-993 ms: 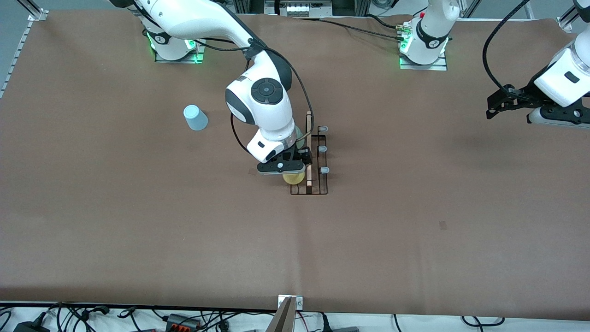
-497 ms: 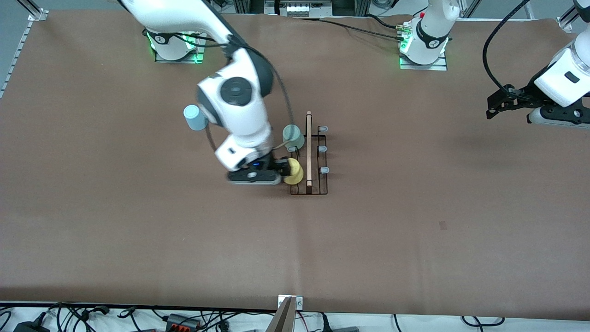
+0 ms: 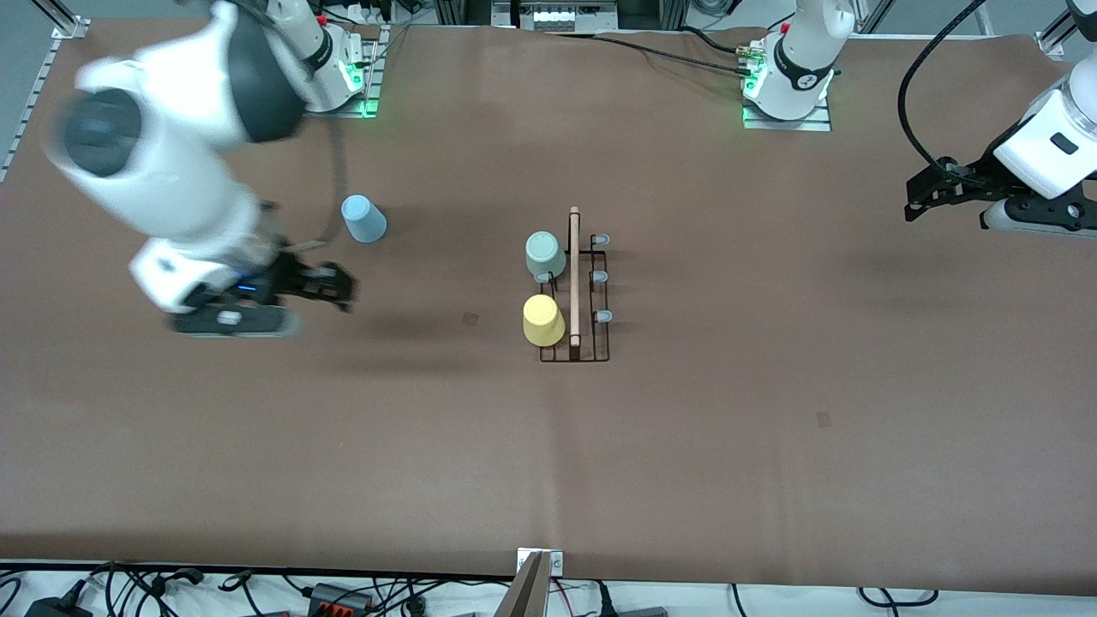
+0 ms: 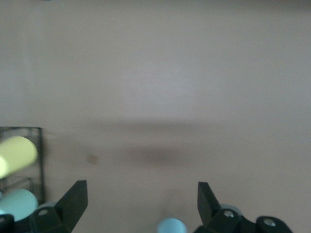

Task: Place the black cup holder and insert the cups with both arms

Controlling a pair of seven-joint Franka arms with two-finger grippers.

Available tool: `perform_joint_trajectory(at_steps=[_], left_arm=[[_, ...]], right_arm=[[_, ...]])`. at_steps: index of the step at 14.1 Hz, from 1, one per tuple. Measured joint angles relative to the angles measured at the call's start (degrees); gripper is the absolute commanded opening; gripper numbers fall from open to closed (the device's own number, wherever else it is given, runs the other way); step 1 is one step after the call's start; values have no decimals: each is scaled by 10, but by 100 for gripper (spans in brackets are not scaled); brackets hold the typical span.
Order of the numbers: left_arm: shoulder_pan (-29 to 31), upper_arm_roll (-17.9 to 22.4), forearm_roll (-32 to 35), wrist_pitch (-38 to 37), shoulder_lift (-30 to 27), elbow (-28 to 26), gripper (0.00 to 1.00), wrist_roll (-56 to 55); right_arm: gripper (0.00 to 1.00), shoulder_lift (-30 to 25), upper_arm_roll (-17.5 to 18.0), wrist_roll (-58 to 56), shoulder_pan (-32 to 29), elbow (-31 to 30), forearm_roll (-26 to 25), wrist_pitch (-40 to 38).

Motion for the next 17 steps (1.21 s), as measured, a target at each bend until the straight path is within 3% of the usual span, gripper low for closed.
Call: perform_joint_trajectory(at_steps=[4, 7, 13, 17], left_arm=[[0, 0, 0, 0, 0, 0, 100, 0], [0, 0, 0, -1, 0, 0, 100, 0], [0, 0, 0, -1, 0, 0, 100, 0], [0, 0, 0, -2, 0, 0, 100, 0]], right_arm=[[100, -52, -15, -66, -96, -3, 1, -60], [100, -78, -49, -70, -103, -5, 2, -83], [100, -88, -48, -106, -100, -12, 2, -119], [100, -119, -50, -120, -101, -50, 2, -124]])
